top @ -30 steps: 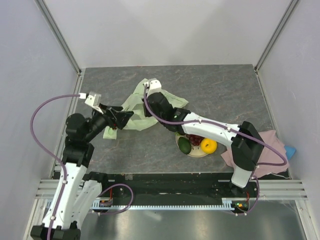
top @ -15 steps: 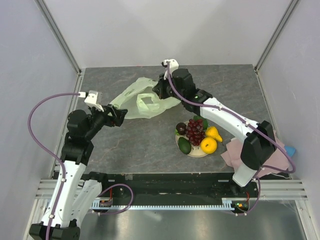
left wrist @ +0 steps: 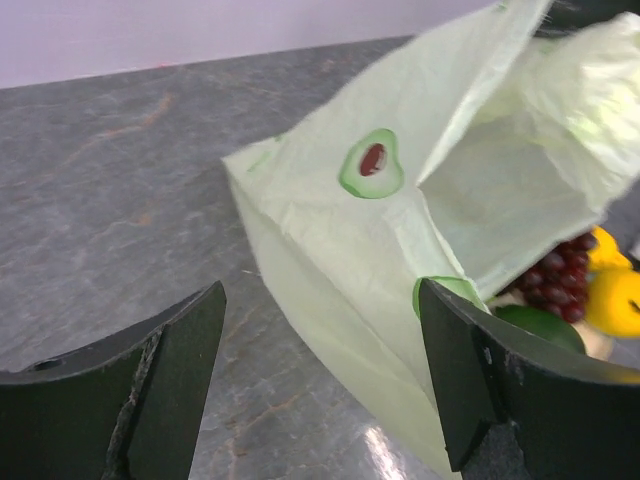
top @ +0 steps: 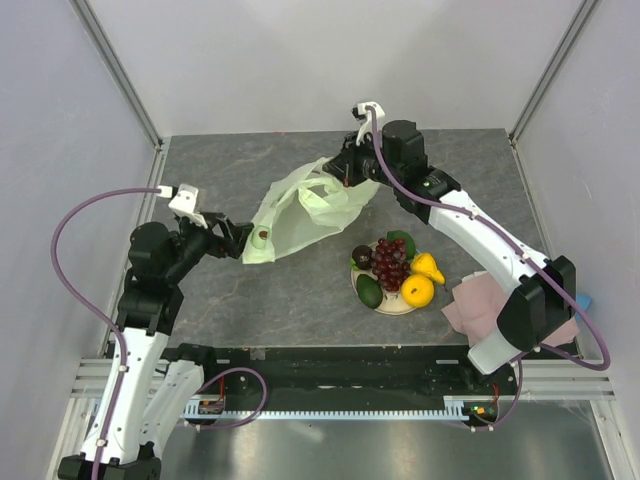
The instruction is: Place the fruits into the plastic bag
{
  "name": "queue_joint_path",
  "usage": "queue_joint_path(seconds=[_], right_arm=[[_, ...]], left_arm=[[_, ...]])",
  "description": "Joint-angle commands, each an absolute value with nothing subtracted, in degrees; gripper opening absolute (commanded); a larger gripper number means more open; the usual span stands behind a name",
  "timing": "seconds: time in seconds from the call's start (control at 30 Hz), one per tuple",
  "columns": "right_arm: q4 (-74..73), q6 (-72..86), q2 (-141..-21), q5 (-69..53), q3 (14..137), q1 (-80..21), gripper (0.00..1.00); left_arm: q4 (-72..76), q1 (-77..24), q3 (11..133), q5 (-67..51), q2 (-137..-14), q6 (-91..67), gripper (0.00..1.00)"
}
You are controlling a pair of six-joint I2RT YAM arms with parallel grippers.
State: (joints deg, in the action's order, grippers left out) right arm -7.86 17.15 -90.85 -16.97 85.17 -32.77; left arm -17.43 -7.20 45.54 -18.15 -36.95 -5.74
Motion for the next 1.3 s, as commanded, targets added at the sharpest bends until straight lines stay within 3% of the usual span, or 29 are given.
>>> queue_joint_path(seconds=[0.0,0.33,0.93,1.17,1.27], right_arm=[[-7.47,16.79,-89.38,-19.42,84.11,-31.64,0.00],[-7.30,17.40,-90.00,-19.86,83.85,-29.88,0.00],[-7.12,19.25,-93.25,-20.22,84.90,-29.27,0.00],[-6.68,19.86,-93.60,-20.92,84.99,-29.18,0.00],[-5.98,20.39,-93.69,-21.97,84.99,-29.18,0.00]], left_arm=[[-14.60,-7.12,43.78,-32.50,-38.49,-11.59,0.85],[-14.41,-7.21,38.85,-42.79,-40.25,-17.84,0.85],[-8.00,-8.17,34.72,-50.62,-40.51,-21.62,0.82],[-7.73,-9.14,34.54,-48.78,-42.36,-21.97,0.68],[-8.26,-9.32,34.89,-48.08,-44.91,-22.06,0.66]])
